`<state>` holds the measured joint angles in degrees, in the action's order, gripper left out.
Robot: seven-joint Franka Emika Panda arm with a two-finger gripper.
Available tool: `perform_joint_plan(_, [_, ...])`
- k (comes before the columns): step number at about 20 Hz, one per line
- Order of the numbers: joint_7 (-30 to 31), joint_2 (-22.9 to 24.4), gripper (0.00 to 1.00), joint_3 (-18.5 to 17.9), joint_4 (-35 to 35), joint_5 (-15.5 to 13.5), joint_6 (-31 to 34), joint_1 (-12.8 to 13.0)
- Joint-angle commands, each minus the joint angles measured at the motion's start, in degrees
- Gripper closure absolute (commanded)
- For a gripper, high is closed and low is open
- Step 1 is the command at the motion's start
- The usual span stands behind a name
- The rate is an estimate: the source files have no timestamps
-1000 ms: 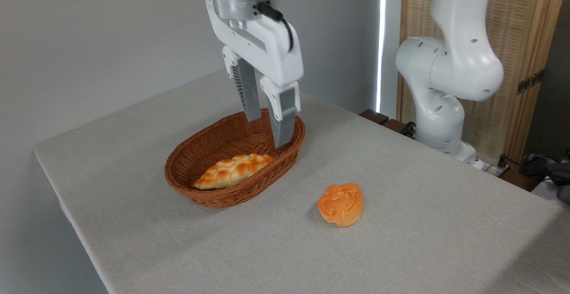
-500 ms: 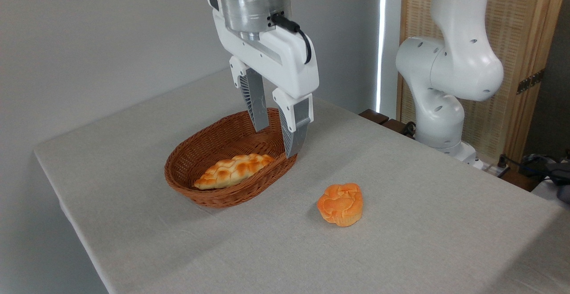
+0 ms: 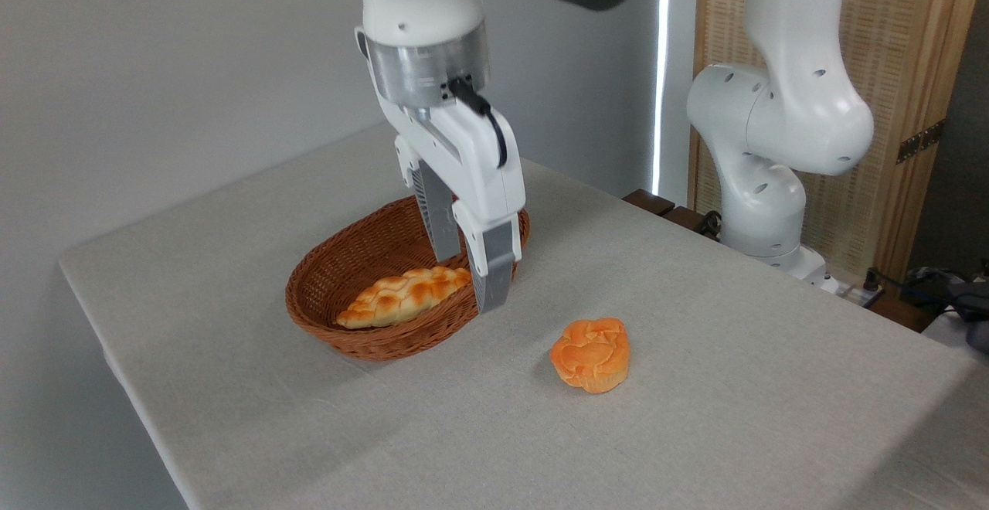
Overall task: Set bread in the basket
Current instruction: 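Move the open gripper from above the basket toward the orange roll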
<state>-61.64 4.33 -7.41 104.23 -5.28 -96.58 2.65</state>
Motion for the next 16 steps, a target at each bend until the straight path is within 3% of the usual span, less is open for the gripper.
perform_joint_plan(1, [-1.82, 1.38, 0.0, -0.59, 3.17, -0.52, -1.68, 0.25])
perform_joint_plan(8, [-4.37, 4.81, 0.0, -0.68, 9.67, -0.08, -4.05, 0.34])
perform_joint_plan(16, [-7.53, 4.99, 0.0, -0.68, 14.51, 2.12, -6.42, 0.52])
